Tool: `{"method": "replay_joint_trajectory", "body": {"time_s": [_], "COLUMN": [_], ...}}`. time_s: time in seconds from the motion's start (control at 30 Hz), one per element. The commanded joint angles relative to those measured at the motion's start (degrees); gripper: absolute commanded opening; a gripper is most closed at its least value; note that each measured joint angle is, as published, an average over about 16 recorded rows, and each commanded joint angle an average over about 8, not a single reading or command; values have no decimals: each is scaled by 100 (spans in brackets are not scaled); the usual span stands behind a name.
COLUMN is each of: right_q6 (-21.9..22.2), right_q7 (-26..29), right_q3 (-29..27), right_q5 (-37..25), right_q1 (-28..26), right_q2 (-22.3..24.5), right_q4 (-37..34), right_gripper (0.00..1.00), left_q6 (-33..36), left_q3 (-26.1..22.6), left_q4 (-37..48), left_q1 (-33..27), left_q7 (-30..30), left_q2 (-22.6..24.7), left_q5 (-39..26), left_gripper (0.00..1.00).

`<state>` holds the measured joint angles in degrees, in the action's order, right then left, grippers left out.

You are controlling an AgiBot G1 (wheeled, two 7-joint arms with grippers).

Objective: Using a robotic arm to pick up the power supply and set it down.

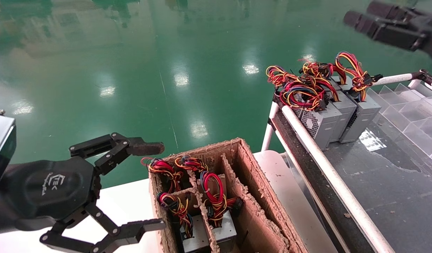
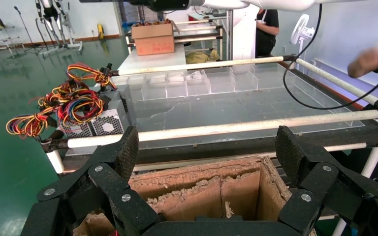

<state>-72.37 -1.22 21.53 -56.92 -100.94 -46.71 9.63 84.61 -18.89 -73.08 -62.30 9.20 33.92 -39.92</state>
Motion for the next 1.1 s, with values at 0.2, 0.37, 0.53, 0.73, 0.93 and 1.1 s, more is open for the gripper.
{"method": "replay_joint_trajectory", "body": {"time_s": [0.2, 0.37, 0.53, 0.73, 0.93, 1.1], "right_q6": [-175, -300, -425, -577, -728, -853], "right_q7": [157, 270, 382, 518, 654, 766], "right_q3": [-72, -124, -176, -239, -301, -353], "right_q5": [198, 340, 481, 652, 823, 964], "right_q1": [518, 888, 1257, 1704, 2152, 2520], "right_q2": [154, 264, 373, 506, 639, 748], "right_q4": [841, 1442, 2042, 2768, 3496, 4093], "right_gripper": [100, 100, 100, 100, 100, 100], "left_q6": [0, 0, 0, 0, -1, -1], "left_q3": [-1, -2, -3, -4, -5, -5], "left_q4": [1, 1, 1, 1, 1, 1], "left_q1": [-1, -1, -1, -2, -2, -2], "left_q7": [-1, -1, -2, -2, -2, -3], "left_q2": [0, 0, -1, -1, -1, -2], "left_q5": [1, 1, 1, 2, 3, 3], "left_gripper": [100, 100, 100, 100, 100, 100]}}
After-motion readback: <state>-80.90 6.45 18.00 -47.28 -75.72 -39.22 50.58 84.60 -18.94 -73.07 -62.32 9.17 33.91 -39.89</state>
